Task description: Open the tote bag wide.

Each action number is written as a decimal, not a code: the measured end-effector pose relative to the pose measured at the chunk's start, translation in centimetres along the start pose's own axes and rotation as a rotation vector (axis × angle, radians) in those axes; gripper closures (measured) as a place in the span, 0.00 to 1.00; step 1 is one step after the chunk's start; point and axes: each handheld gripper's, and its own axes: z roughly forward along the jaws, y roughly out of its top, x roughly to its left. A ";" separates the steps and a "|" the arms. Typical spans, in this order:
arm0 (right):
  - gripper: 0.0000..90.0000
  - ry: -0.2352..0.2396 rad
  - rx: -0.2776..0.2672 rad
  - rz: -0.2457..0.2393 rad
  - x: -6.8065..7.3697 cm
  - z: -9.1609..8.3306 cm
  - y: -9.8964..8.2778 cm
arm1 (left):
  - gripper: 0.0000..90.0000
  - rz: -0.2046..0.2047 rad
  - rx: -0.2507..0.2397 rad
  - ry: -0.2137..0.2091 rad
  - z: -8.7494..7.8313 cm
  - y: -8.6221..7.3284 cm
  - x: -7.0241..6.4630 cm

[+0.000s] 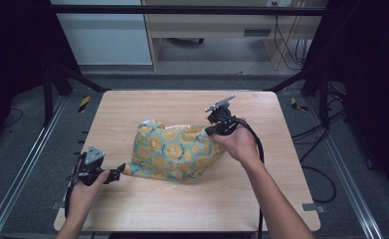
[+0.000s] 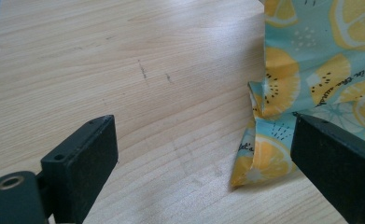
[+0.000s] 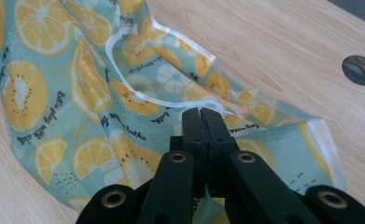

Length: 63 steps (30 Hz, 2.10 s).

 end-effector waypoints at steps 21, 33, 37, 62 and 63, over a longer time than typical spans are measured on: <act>1.00 0.044 -0.264 -0.071 2.8 -4.8 -1.8 | 0.08 0.008 0.005 0.003 0.0 -0.1 -0.3; 1.00 0.086 -0.318 -0.174 6.5 -6.5 -5.1 | 0.08 0.017 0.008 0.004 -0.1 -0.1 -0.3; 1.00 0.105 -0.322 -0.194 7.3 -6.5 -6.6 | 0.09 0.020 0.007 0.006 -0.1 -0.1 -0.4; 1.00 0.237 -0.334 -0.067 7.6 -1.2 -15.1 | 0.16 0.115 -0.099 -0.136 -2.7 7.7 -4.0; 1.00 0.233 -0.336 -0.064 7.6 -1.1 -15.2 | 0.16 0.121 -0.105 -0.144 -2.9 8.3 -4.2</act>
